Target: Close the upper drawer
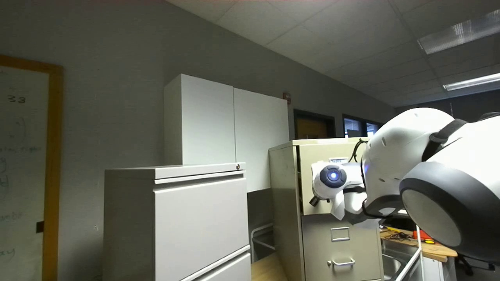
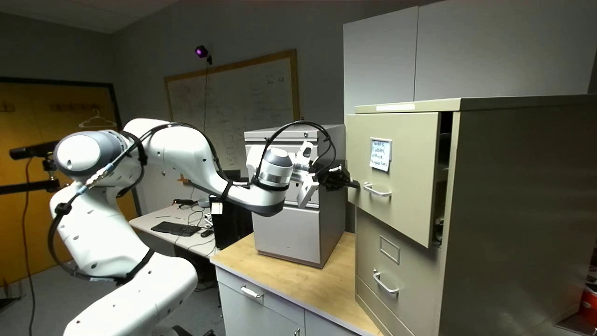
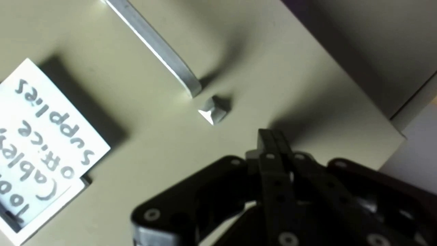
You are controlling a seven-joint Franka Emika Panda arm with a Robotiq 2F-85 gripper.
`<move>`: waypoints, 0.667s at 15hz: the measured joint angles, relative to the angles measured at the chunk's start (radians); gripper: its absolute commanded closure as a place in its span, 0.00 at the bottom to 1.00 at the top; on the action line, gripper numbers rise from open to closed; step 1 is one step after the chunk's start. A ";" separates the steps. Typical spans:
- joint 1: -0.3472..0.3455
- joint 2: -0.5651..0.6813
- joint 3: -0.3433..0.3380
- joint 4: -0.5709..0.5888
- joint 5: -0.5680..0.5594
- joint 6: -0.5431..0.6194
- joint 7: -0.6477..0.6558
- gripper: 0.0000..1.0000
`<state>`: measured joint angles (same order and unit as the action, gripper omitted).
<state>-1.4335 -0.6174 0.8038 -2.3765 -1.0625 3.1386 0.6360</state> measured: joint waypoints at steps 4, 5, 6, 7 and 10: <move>0.016 0.076 0.007 0.049 0.027 -0.062 -0.026 1.00; 0.017 0.095 0.012 0.062 0.039 -0.078 -0.038 1.00; 0.019 0.115 0.016 0.077 0.047 -0.097 -0.049 1.00; 0.020 0.135 0.021 0.093 0.054 -0.116 -0.057 1.00; 0.020 0.201 0.042 0.144 0.069 -0.180 -0.082 1.00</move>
<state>-1.4131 -0.4165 0.8459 -2.2323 -0.9936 2.9585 0.5540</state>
